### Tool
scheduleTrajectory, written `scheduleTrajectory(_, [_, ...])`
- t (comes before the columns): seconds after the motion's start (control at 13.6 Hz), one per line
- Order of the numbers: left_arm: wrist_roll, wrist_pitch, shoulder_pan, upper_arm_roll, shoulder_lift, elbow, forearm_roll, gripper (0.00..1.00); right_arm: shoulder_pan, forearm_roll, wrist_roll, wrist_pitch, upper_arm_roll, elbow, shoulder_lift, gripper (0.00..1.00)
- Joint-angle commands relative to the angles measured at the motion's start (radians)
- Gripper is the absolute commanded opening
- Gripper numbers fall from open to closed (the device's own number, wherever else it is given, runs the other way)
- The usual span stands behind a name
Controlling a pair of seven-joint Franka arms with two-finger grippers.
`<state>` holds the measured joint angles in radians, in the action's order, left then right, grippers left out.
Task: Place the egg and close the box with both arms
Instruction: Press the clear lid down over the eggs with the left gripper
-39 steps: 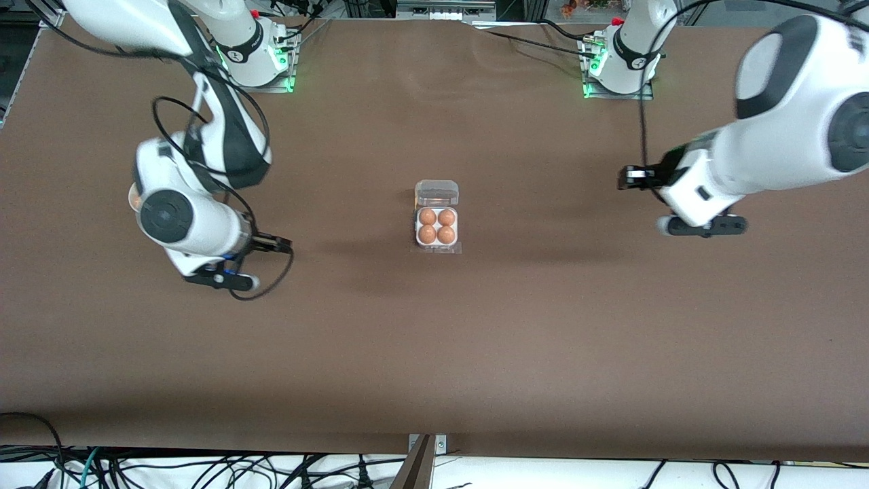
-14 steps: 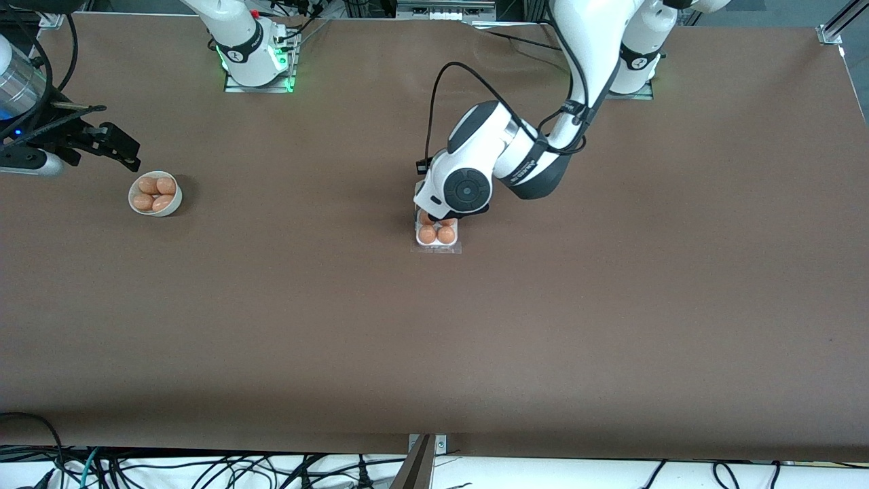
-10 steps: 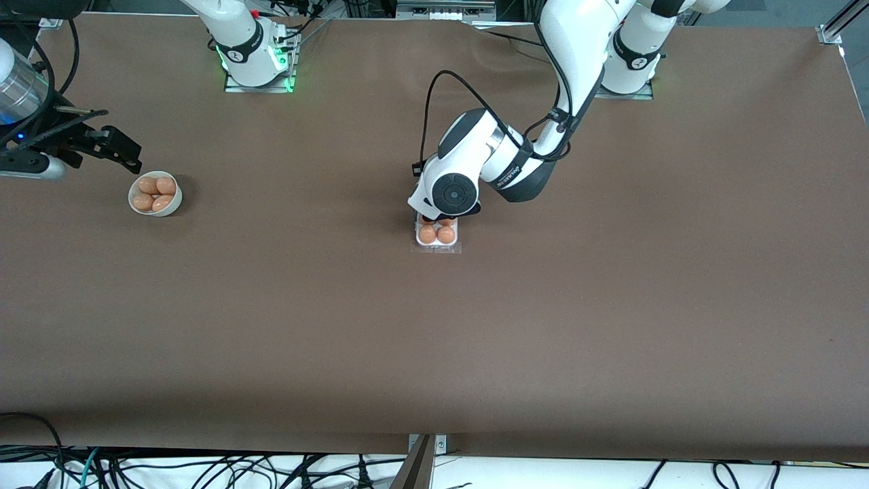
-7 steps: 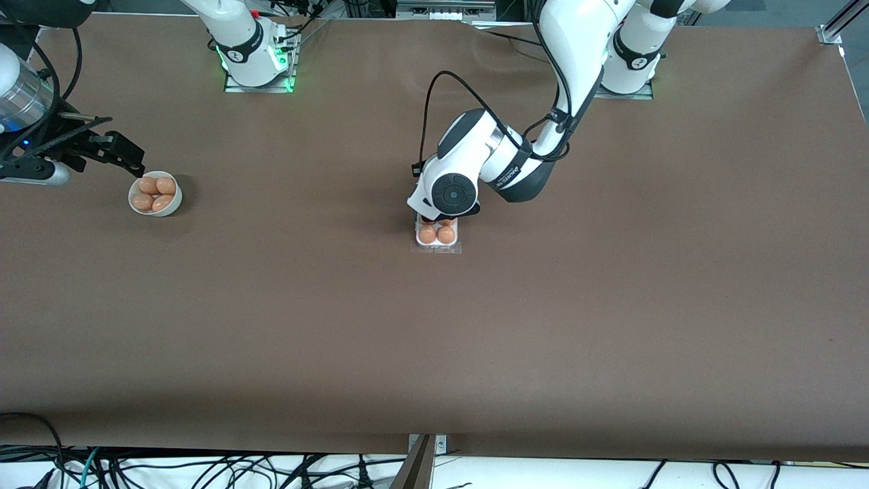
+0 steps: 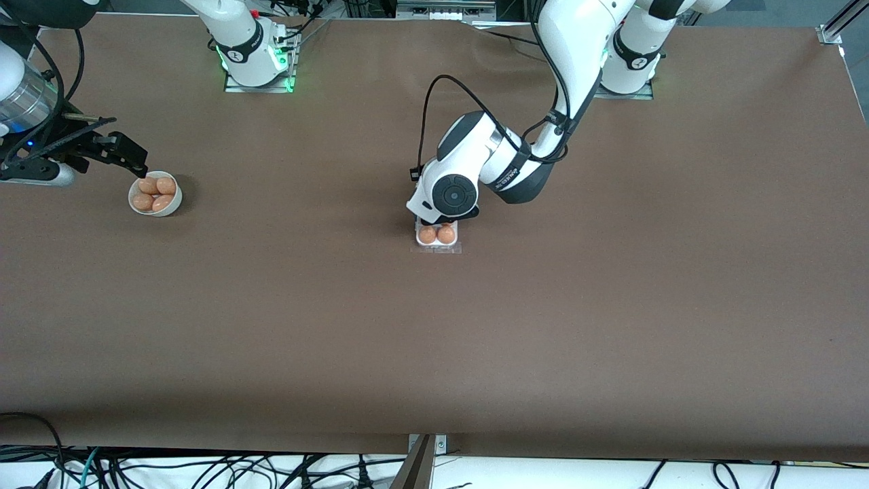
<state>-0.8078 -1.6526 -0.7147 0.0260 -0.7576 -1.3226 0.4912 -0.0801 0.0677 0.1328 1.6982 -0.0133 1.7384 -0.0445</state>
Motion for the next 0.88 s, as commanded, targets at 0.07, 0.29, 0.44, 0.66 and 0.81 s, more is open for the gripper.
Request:
scheduleTrajectory(0.07, [-0.011,-0.021,-0.012,-0.014,-0.017,0.036,0.013,0.01,-0.003,-0.016,-0.009,-0.003,-0.004,-0.013,-0.002,1.0])
scheduleTrajectory(0.29, [-0.01,-0.032,-0.012,-0.017,-0.017,0.036,0.009,0.01,-0.003,-0.016,-0.009,-0.003,-0.004,-0.013,-0.002,1.0])
scheduleTrajectory(0.44, [-0.01,-0.033,-0.012,-0.017,-0.017,0.036,-0.008,0.01,-0.003,-0.016,-0.009,-0.003,-0.004,-0.013,-0.002,1.0])
scheduleTrajectory(0.66, [-0.008,-0.056,-0.011,-0.02,-0.017,0.04,-0.01,0.03,-0.003,-0.016,-0.009,-0.003,-0.004,-0.013,-0.002,1.0])
scheduleTrajectory(0.81, [-0.008,-0.074,-0.009,-0.023,-0.017,0.04,-0.01,0.03,-0.003,-0.016,-0.009,-0.003,-0.002,-0.013,-0.002,1.0])
